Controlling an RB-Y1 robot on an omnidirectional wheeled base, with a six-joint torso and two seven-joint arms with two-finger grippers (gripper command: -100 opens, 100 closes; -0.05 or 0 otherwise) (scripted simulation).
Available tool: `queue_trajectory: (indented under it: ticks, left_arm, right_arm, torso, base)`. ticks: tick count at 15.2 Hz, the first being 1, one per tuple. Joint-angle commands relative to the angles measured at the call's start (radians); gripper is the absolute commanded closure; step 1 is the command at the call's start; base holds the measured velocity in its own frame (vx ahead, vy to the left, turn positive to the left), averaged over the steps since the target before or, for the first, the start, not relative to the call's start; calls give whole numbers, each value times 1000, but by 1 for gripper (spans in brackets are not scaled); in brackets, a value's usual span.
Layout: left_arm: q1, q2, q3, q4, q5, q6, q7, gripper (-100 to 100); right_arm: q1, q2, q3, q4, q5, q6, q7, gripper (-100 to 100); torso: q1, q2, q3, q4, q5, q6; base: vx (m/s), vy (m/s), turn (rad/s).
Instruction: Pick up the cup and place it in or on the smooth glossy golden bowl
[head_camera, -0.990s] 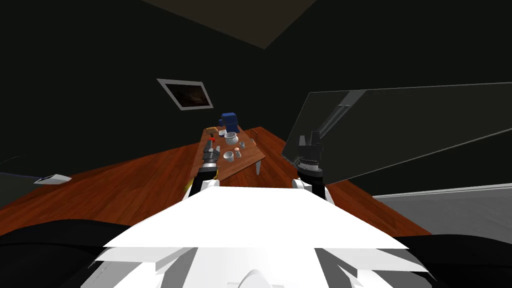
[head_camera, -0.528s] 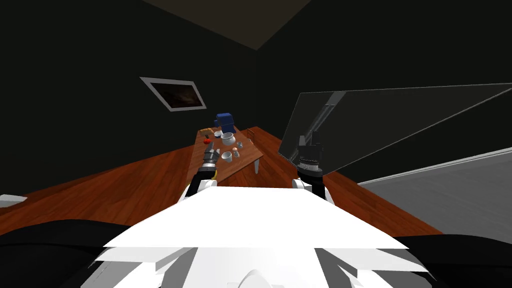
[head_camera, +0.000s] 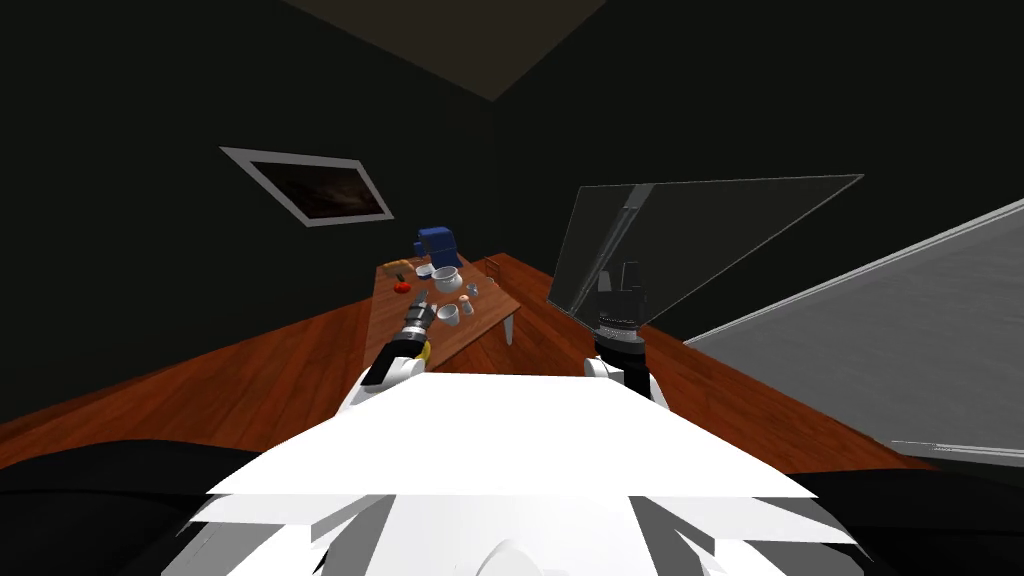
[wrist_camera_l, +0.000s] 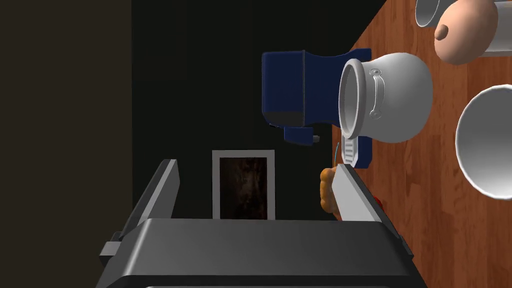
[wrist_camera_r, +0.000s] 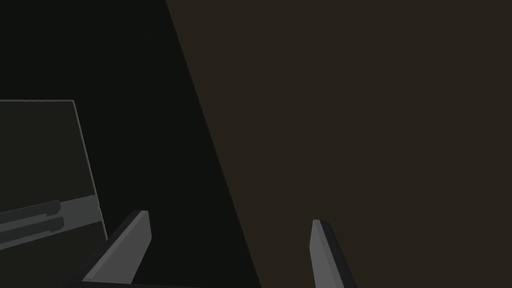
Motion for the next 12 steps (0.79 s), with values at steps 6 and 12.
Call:
queue_trajectory:
  ticks: [6,12]
  left_arm:
    - [-14,53,34,42,45,130,3,-100]
    - [-28,97,62,77,84,239,6,-100]
  right_arm:
    - [0,0,0,0,0,0,0,0]
    - [0,0,0,0,0,0,0,0]
  torso:
    - [0,-2,-1,0,0,0]
    - [-1,-3,-1,-1,0,0]
  base:
    - [-41,35,-155]
    - [-35,23,-137]
